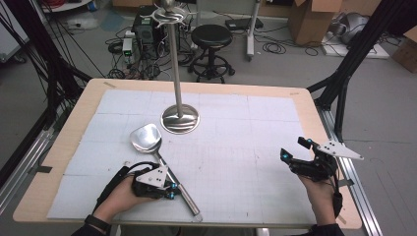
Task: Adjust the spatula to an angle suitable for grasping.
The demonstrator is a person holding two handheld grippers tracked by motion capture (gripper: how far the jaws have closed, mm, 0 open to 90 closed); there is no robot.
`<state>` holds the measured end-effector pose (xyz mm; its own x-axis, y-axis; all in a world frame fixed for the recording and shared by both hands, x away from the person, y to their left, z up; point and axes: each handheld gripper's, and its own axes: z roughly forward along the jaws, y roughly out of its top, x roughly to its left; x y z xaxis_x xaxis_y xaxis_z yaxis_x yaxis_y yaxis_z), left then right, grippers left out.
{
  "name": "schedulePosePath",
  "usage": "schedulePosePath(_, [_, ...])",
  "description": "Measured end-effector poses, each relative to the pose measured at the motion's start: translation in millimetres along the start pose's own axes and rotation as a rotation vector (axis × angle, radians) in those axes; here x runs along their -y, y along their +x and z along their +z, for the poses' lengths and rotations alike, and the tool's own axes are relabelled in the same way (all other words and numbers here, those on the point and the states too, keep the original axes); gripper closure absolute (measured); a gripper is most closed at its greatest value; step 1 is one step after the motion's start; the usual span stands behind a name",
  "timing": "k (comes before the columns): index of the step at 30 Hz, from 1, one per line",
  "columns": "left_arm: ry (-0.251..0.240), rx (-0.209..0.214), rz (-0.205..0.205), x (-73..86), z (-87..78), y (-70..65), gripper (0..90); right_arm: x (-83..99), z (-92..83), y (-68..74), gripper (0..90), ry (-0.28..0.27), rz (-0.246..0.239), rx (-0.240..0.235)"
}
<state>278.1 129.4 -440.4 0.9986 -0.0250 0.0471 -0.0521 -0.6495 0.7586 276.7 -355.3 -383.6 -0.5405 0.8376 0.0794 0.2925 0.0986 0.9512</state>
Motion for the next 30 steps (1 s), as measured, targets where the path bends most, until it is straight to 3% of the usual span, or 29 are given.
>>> schedulePosePath(5, [0.001,-0.033,0.019,-7.5,8.5,3.6,89.9,-0.2,0.4,0.4,15.4,0.001,-0.002,0.001])
schedulePosePath(13, [0.019,-0.105,-0.002,-16.7,18.4,15.0,89.9,-0.1,0.3,-0.5,15.4,0.000,0.001,0.001])
schedulePosePath(17, [0.018,-0.135,-0.020,-20.9,25.1,20.6,89.9,-0.2,0.3,-0.8,15.4,-0.002,-0.003,0.001])
schedulePosePath(19, [0.021,-0.169,-0.040,-24.5,30.2,24.7,89.9,-0.2,0.1,-0.5,15.4,-0.001,0.001,0.000])
schedulePosePath(30, [0.023,-0.284,-0.103,-27.8,35.8,36.2,89.9,0.4,1.2,-1.0,15.4,0.000,-0.002,0.002])
